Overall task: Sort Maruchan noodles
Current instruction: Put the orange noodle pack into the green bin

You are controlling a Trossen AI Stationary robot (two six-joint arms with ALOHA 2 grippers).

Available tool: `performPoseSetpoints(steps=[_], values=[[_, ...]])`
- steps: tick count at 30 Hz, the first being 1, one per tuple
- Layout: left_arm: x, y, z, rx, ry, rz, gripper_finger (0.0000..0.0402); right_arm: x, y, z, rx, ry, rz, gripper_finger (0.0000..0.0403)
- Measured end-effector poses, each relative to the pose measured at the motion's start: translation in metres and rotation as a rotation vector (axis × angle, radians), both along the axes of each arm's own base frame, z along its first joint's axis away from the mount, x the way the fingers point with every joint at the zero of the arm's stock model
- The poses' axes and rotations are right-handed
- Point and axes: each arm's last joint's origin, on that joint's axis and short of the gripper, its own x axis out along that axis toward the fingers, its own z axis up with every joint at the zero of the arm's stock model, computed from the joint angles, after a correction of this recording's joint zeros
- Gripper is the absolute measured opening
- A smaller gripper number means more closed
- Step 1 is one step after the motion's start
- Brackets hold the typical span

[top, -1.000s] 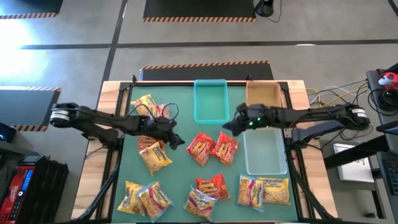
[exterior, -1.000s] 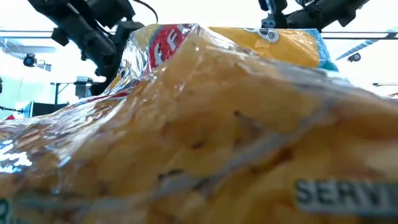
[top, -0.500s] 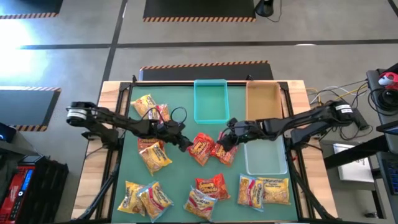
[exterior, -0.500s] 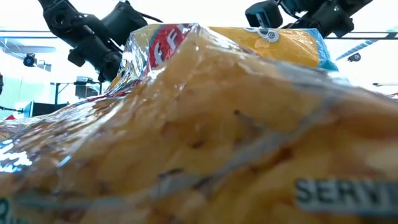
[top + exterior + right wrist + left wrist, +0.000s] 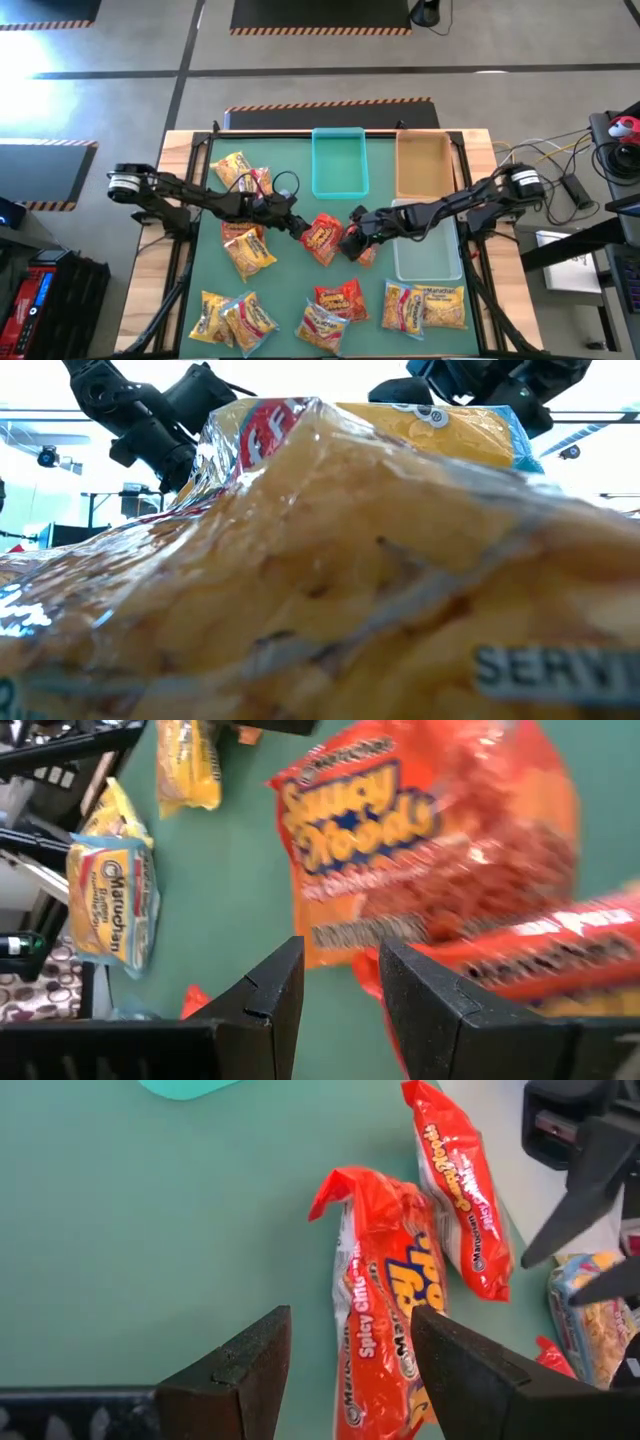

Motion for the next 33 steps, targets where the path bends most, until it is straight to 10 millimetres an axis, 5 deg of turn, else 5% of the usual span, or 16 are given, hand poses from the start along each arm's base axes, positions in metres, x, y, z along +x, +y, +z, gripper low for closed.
performPoseSetpoints(steps=[11, 19, 33], values=[[-0.003, 0.002, -0.003, 0.059, 0.052, 0.007, 0.019, 0.043, 0.007, -0.013, -0.097, 0.189, 0.058, 0.0123], [-0.004, 0.002, -0.005, 0.1, 0.072, -0.03, 0.019, 0.054, 0.023, -0.019, -0.16, 0.433, 0.131, 0.0123], [-0.001, 0.0, -0.007, 0.132, 0.058, -0.129, 0.019, 0.062, 0.03, -0.048, -0.25, 0.486, 0.061, 0.0123]])
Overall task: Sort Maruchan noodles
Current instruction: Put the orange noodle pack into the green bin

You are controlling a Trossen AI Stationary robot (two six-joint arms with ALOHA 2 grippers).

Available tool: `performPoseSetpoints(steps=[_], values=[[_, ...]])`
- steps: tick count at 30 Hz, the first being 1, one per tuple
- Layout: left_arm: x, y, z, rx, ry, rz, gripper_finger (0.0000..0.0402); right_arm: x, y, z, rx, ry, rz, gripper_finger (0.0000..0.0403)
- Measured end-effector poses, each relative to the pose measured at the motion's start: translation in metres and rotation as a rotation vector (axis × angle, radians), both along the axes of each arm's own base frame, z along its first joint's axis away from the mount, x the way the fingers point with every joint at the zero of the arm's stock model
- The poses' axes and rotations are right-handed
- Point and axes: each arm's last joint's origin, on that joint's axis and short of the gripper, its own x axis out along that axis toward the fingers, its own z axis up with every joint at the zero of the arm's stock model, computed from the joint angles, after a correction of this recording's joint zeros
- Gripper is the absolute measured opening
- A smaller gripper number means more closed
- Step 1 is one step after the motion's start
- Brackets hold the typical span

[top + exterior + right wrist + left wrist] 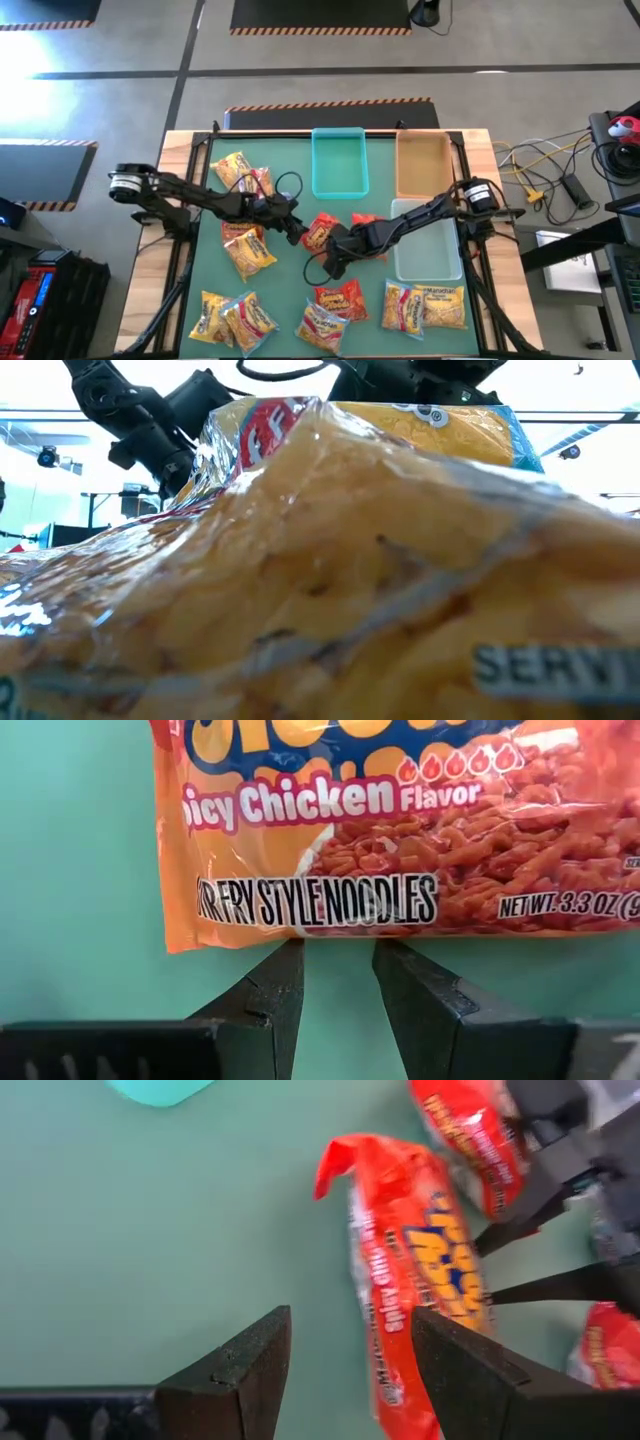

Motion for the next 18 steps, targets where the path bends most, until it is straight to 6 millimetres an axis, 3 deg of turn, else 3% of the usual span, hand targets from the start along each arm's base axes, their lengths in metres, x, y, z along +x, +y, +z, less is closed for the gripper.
performPoseSetpoints(steps=[4, 9, 18], values=[[0.001, 0.0, -0.009, -0.001, 0.031, 0.002, 0.019, -0.003, 0.005, 0.018, 0.039, -0.037, 0.001, 0.0123], [0.004, 0.0, -0.015, -0.006, 0.034, 0.005, 0.019, -0.007, 0.009, 0.05, -0.036, -0.158, -0.032, 0.0123], [0.007, -0.001, -0.014, -0.023, 0.001, -0.007, 0.019, -0.008, 0.007, 0.034, -0.094, -0.123, -0.076, 0.0123]])
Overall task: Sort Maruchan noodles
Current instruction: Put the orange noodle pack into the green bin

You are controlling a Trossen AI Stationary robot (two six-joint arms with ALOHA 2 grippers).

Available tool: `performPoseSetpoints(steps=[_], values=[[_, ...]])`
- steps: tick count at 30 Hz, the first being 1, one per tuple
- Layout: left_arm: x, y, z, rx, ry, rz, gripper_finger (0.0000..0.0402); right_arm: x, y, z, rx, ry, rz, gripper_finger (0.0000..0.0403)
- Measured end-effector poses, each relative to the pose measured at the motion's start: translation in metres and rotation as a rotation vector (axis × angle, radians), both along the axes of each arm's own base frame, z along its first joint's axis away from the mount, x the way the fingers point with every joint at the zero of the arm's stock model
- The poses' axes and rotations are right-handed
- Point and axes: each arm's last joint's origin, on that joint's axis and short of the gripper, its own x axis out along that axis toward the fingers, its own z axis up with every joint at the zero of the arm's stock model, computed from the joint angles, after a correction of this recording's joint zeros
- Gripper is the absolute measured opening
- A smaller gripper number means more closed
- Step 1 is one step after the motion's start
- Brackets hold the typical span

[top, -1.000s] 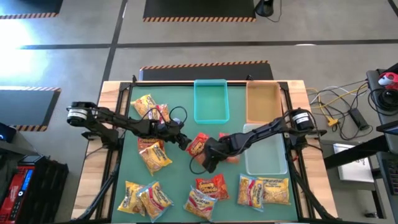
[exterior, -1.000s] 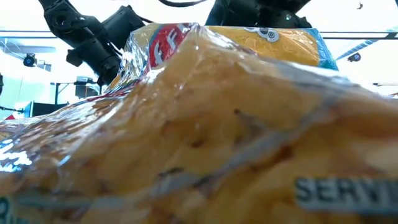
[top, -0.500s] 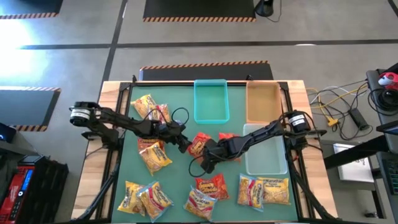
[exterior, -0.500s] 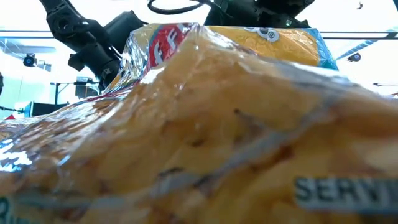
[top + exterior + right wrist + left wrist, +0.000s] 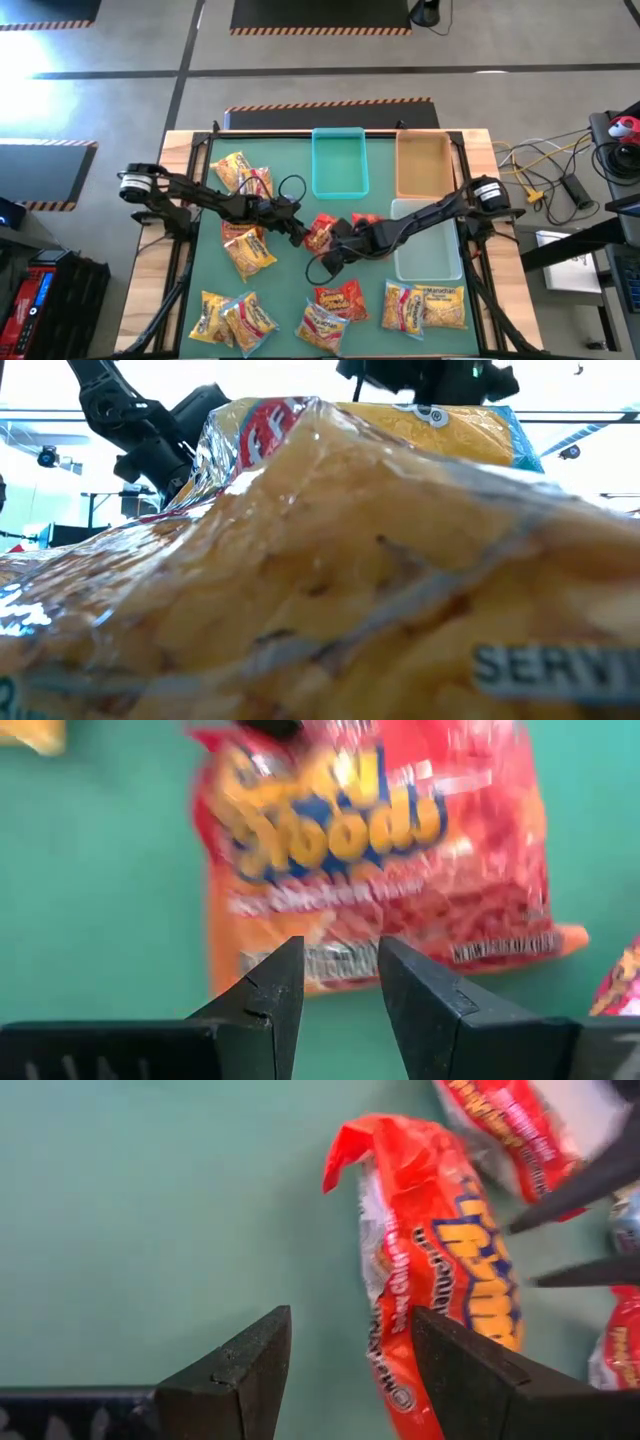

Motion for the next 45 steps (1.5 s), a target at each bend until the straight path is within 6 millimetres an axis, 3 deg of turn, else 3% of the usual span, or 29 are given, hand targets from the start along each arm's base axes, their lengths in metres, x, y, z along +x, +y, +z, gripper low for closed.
performPoseSetpoints(steps=[16, 23, 31, 45], values=[[0.003, -0.002, 0.006, -0.041, -0.051, -0.044, 0.019, 0.005, 0.003, -0.052, -0.059, 0.123, -0.019, 0.0123], [0.009, -0.002, 0.015, -0.055, -0.159, -0.06, 0.019, 0.005, 0.003, -0.055, -0.062, 0.126, -0.011, 0.0123], [0.009, 0.0, 0.014, -0.002, -0.151, -0.023, 0.0194, 0.006, 0.003, -0.055, -0.058, 0.12, -0.009, 0.0123], [0.013, 0.0, 0.013, 0.021, -0.194, 0.0, 0.0258, 0.008, 0.003, -0.054, -0.072, 0.102, 0.017, 0.0123]])
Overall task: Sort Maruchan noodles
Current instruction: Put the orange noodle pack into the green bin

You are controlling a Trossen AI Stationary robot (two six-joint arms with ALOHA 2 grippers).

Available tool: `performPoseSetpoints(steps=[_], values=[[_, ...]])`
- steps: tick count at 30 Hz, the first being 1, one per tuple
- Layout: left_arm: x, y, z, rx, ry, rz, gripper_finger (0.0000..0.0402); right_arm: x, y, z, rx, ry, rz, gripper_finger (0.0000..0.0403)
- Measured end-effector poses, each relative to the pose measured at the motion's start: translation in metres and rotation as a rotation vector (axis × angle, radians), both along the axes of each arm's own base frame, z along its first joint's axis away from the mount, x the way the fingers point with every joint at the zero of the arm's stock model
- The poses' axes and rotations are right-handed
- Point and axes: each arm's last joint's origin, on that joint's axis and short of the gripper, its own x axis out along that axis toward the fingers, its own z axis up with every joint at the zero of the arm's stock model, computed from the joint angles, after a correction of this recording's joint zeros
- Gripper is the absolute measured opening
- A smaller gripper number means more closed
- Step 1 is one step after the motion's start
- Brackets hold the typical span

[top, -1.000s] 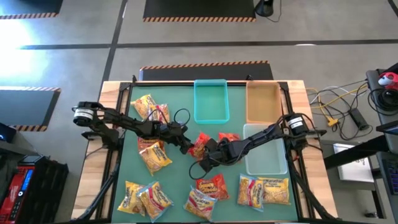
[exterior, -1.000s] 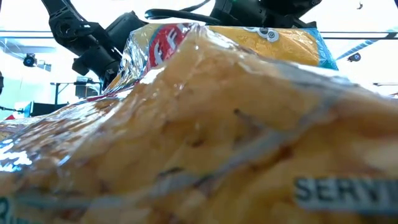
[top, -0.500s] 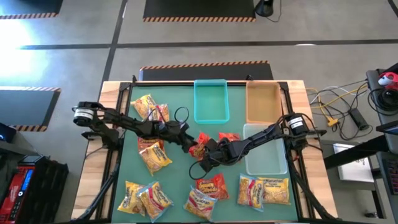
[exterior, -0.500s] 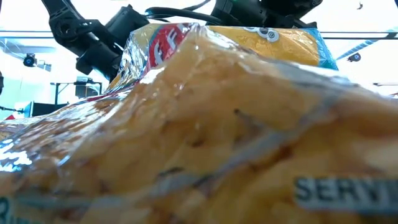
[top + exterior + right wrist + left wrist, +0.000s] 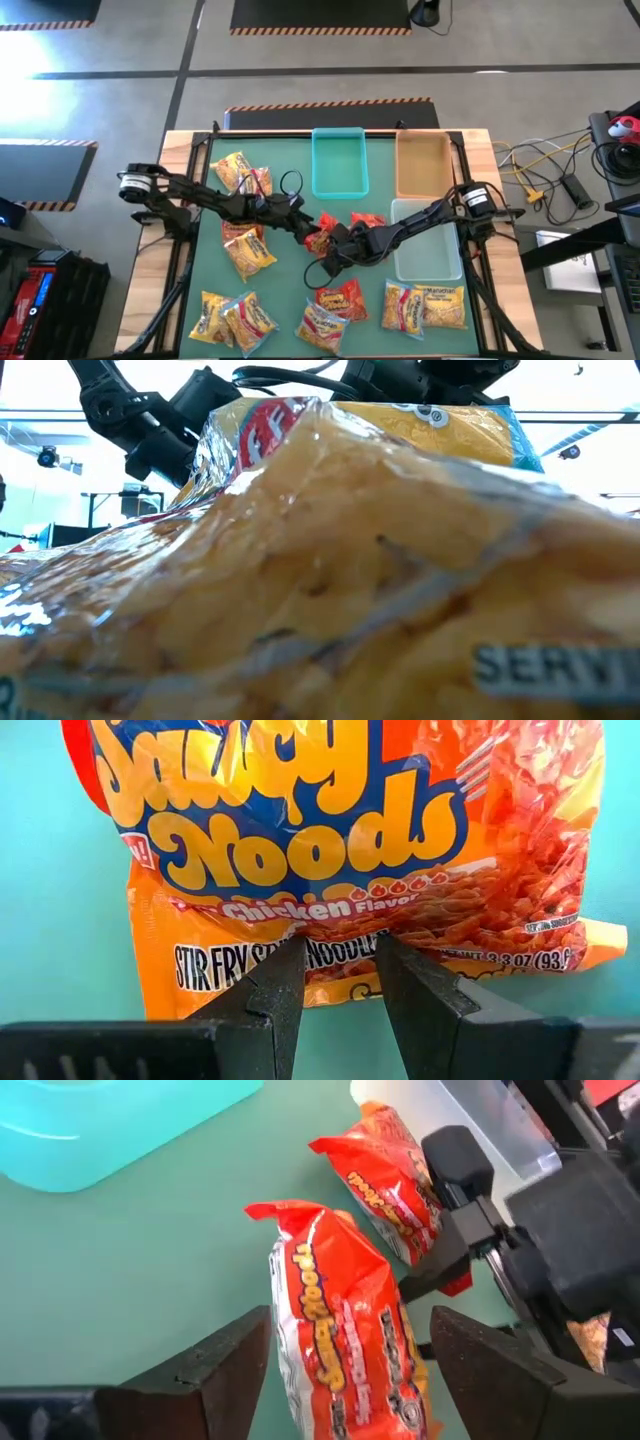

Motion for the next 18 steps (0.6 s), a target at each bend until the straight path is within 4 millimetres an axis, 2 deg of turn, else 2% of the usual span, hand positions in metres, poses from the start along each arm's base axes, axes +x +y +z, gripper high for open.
performPoseSetpoints(steps=[8, 14, 18], values=[[0.021, -0.001, -0.025, -0.058, 0.038, -0.025, 0.0261, 0.003, 0.0, 0.001, -0.012, -0.028, 0.011, 0.0123], [0.039, -0.003, -0.03, -0.083, 0.042, -0.113, 0.026, 0.003, 0.001, 0.002, -0.005, -0.036, 0.011, 0.0123], [0.044, -0.004, -0.028, -0.088, 0.045, -0.185, 0.026, 0.003, 0.001, 0.005, -0.001, -0.041, 0.015, 0.0123]])
